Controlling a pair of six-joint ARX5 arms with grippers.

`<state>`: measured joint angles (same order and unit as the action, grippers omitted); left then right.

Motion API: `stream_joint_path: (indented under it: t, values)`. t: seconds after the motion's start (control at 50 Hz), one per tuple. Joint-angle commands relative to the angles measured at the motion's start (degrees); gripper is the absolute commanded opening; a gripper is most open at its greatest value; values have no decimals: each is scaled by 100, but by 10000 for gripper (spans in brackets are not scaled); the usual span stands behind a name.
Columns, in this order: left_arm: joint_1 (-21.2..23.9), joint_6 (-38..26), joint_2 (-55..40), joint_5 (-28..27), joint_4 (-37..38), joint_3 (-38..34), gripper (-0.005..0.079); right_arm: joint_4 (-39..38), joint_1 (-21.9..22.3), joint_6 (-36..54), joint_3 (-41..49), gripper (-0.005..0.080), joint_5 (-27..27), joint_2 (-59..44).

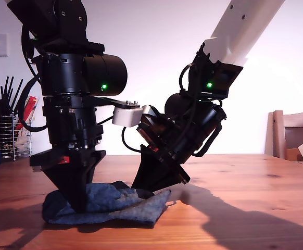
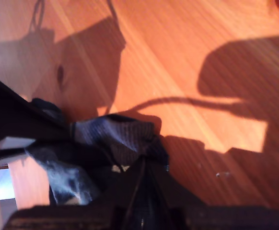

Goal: Fold the socks in front of you. After folding them, place them to the right side.

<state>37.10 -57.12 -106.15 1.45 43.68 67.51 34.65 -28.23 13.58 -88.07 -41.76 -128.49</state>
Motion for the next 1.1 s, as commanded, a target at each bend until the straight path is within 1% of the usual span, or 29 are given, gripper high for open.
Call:
stream_joint_path:
  t: [0.0,0.18,0.42,0.62,0.84,1.06,1.08]
  values:
    - [20,13,164,59,85,24,-20,-31,-50,39,109,-10,297,-295]
    - [20,13,319,125,146,55,-20,-39,-52,39,111,-10,350,-295]
    - [20,15,428,114,118,356,-20,-31,-66,33,111,-10,345,-295]
    - [20,4,426,42,-179,372,-21,94,-103,35,111,-10,339,-295]
    - [-57,-81,378,-236,-555,372,-21,129,-105,50,111,-10,341,-295]
    - [-146,-98,155,-579,-507,372,-21,186,-101,170,111,-10,409,-295]
    - [-146,-98,149,-680,-487,372,-21,184,-101,173,111,-10,455,-295]
